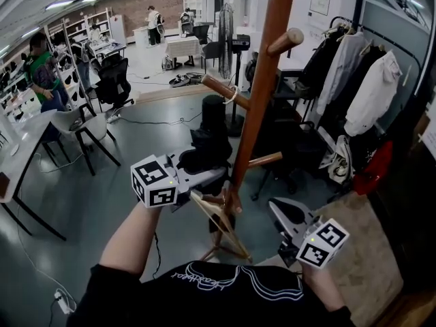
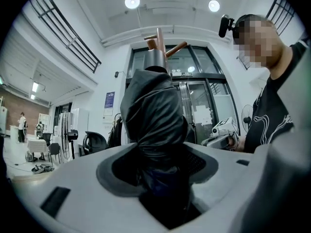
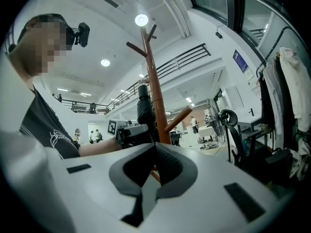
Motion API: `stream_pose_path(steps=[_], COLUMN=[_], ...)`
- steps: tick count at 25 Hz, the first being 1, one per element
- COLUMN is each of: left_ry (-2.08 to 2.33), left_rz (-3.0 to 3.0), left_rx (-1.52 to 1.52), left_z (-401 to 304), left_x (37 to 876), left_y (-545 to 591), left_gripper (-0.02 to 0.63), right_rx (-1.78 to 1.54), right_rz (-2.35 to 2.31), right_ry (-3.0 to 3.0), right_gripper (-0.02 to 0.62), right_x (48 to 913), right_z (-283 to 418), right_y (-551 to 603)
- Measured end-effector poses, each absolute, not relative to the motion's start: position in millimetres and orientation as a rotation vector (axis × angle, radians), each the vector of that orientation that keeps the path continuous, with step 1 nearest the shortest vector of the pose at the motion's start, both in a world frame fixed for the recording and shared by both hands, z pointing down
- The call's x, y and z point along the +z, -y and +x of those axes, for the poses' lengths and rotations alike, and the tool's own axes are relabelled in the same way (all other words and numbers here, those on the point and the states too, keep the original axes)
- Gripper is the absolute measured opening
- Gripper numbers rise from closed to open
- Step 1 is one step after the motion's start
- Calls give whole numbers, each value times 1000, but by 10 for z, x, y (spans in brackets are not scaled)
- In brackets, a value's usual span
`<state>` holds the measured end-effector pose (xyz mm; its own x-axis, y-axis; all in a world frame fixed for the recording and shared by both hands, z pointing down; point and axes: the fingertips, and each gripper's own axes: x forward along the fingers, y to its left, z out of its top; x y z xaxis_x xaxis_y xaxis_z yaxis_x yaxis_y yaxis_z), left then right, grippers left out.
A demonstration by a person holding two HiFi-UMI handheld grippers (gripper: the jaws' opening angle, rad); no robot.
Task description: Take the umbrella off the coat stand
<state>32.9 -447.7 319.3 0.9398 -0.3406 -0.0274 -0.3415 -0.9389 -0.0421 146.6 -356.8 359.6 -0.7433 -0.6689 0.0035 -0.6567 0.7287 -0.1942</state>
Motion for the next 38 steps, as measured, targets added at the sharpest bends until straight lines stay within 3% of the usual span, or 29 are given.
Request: stream_pose_path(steps=[17,38], left_ry=[-609,-820], left_rz=[-3039,-3253], left_rx=[221,235], left_z=[93,-694], left_x=[2845,3293], left_y=[4452,3128], left_gripper=[238,238], right_rx=[-270,-346], right_rz=[-1048,-948], right_ry=[-2875,-2832], right_gripper=[2,-2], right_x=[3476,3493], right_z=[1372,240], right_y=[3565,2947])
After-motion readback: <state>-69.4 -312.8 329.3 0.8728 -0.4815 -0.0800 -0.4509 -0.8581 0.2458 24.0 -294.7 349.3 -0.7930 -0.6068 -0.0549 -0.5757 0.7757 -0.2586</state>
